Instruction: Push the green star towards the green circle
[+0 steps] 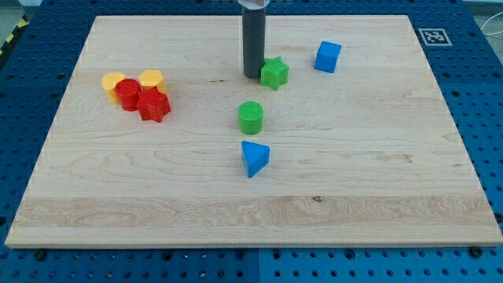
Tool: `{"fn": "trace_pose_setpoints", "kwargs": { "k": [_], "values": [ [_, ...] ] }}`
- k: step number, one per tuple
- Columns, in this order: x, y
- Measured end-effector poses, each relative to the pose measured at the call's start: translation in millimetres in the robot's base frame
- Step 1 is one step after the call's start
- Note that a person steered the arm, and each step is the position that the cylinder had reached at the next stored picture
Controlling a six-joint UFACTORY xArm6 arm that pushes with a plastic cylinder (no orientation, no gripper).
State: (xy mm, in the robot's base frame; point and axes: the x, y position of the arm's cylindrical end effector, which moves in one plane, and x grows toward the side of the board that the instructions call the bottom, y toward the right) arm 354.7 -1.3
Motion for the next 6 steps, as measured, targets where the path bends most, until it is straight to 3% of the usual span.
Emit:
{"fn": "trace_pose_setpoints", "kwargs": {
  "k": [1,2,4,5,6],
  "values": [
    [23,0],
    [4,-1],
    [-74,-3],
    [-79,24],
    [-58,45]
  ]
}}
